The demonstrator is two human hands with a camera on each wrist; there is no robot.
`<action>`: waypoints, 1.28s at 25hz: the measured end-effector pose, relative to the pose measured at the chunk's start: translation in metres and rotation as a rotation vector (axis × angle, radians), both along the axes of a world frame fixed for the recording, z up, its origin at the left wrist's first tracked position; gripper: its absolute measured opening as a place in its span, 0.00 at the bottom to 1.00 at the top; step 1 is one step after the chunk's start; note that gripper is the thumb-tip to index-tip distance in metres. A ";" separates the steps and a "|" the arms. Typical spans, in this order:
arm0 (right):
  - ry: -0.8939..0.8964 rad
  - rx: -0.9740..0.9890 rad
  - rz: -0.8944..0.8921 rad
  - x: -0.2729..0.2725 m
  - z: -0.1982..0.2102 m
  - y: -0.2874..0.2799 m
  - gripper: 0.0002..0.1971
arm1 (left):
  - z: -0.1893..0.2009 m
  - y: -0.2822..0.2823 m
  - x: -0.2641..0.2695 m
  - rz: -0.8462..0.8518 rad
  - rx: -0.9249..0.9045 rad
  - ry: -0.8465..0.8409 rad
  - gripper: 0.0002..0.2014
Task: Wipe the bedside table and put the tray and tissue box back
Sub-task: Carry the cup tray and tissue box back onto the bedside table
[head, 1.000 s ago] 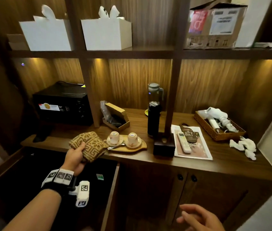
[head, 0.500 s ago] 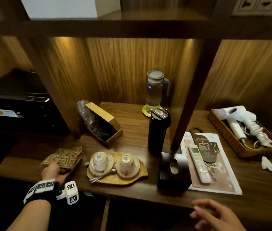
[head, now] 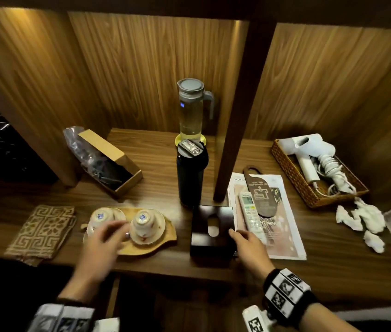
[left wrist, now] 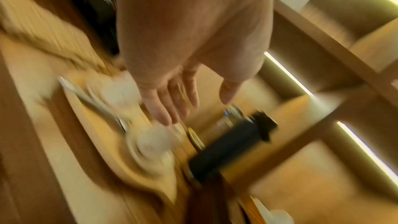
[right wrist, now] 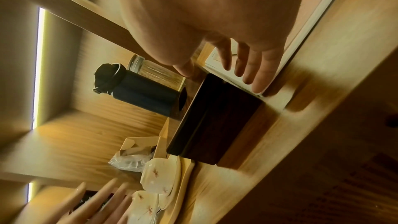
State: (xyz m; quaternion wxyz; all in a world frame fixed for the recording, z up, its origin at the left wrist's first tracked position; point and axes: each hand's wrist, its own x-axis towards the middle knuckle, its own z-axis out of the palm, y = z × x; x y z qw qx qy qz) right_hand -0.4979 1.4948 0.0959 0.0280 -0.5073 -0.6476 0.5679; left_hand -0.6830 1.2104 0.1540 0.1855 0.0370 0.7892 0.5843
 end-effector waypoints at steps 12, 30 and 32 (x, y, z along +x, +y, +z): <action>0.190 -0.117 0.015 -0.004 -0.011 -0.013 0.38 | -0.030 0.143 0.057 -0.191 0.131 -0.446 0.34; 0.434 -0.396 -0.399 -0.027 0.023 -0.002 0.52 | -0.068 0.028 0.032 0.409 0.021 -0.462 0.11; 0.429 -0.379 -0.374 -0.023 0.023 -0.001 0.58 | -0.075 0.002 0.018 0.570 -0.065 -0.446 0.11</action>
